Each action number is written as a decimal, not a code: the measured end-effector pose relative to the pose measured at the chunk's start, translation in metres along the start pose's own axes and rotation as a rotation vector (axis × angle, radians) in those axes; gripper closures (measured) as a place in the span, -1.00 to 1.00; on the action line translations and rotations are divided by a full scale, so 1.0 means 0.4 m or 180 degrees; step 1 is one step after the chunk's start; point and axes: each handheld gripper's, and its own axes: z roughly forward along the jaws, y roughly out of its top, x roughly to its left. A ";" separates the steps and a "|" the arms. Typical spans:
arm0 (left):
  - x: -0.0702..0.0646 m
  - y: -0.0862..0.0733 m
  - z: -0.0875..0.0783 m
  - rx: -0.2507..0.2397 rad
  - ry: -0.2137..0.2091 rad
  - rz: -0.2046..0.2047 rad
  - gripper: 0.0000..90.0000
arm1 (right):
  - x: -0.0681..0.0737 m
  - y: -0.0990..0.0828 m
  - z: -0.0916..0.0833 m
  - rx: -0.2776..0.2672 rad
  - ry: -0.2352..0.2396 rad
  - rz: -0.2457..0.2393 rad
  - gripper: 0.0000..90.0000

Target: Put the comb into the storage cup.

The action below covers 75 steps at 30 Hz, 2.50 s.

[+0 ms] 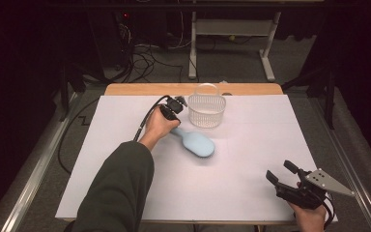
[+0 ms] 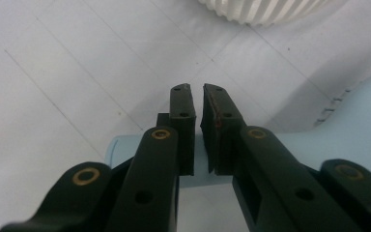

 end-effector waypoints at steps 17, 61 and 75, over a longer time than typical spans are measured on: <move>-0.021 -0.040 -0.015 0.0053 -0.0166 0.0073 0.91 | 0.000 0.000 -0.003 -0.0002 -0.0015 -0.0006 -0.50; -0.058 -0.152 -0.056 0.0025 -0.0476 0.0147 0.97 | 0.002 0.000 -0.004 0.0004 -0.0029 -0.0006 -0.51; -0.071 -0.188 -0.065 -0.0040 -0.0551 0.0127 0.98 | 0.002 0.000 -0.003 0.0003 -0.0036 -0.0001 -0.51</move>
